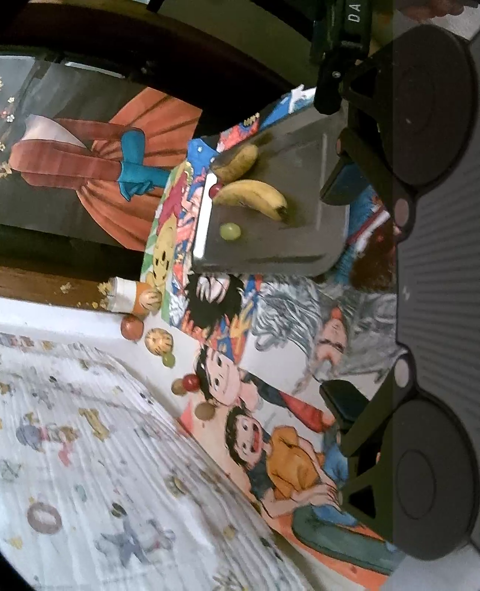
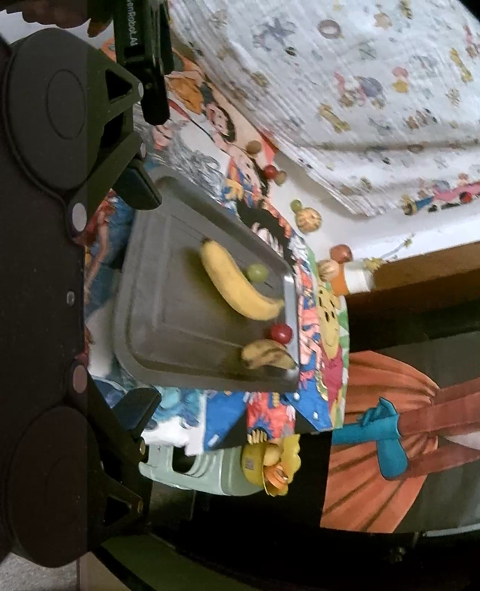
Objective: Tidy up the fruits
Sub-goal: 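Lift both tools away from the tray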
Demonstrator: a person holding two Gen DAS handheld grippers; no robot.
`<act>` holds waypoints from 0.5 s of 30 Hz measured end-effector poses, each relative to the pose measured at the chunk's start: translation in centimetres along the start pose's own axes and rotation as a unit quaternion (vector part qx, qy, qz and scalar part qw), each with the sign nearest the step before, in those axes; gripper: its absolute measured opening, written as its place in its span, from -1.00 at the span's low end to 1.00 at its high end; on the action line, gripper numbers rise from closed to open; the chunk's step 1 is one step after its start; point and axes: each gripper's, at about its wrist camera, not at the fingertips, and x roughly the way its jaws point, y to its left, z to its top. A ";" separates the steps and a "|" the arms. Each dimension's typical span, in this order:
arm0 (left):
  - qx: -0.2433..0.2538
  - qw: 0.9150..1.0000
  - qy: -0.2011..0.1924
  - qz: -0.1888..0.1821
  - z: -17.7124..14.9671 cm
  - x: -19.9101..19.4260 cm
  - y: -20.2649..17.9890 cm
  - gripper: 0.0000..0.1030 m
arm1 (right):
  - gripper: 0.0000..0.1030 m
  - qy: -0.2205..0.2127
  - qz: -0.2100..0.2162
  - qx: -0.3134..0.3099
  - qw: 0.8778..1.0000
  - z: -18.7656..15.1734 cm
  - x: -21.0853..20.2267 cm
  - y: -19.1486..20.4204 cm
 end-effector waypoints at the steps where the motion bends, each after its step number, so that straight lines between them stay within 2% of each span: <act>1: 0.000 1.000 0.001 0.002 -0.2 -0.1 0.1 0.99 | 0.99 0.004 0.004 -0.002 1.000 -0.2 0.0 0.2; 6: -0.004 1.000 0.011 0.010 -1.1 -0.6 0.9 0.99 | 0.99 0.028 0.015 -0.013 0.999 -0.9 0.2 1.5; 15: -0.019 0.998 0.026 0.045 -2.5 -1.0 3.0 0.99 | 0.99 0.060 0.037 -0.030 0.997 -2.0 0.7 3.5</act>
